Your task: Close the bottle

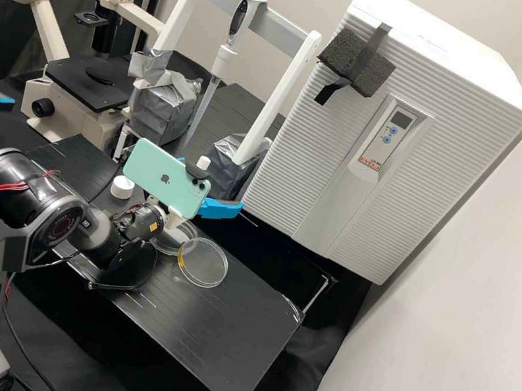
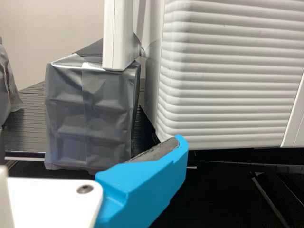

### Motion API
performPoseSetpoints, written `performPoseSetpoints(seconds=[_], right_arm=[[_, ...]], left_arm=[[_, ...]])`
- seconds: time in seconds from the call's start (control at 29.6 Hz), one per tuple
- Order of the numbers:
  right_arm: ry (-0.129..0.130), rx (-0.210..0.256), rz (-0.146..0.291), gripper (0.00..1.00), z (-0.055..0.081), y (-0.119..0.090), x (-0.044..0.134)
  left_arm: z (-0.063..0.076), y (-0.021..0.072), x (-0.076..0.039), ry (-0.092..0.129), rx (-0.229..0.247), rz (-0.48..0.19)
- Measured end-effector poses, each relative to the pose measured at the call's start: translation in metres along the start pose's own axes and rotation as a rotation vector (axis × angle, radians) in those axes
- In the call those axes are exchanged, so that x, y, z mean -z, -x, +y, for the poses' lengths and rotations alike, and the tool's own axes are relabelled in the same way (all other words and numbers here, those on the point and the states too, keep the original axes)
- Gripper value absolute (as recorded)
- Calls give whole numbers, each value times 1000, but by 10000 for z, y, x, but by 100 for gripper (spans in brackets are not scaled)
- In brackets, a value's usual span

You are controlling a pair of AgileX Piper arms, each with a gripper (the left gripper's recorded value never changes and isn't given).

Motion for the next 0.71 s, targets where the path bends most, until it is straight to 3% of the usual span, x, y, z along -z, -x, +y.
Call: performPoseSetpoints(seconds=[0.17,0.3,0.51,0.71], right_arm=[[0,0,0,100,0,0,0],[0,0,0,100,0,0,0],[0,0,0,100,0,0,0],[0,0,0,100,0,0,0]], left_arm=[[-45,95,-69,4,37,-35],[-79,120,-89,21,64,-60],[-106,126,-123,4,92,-96],[-91,137,-138,43,88,-94]])
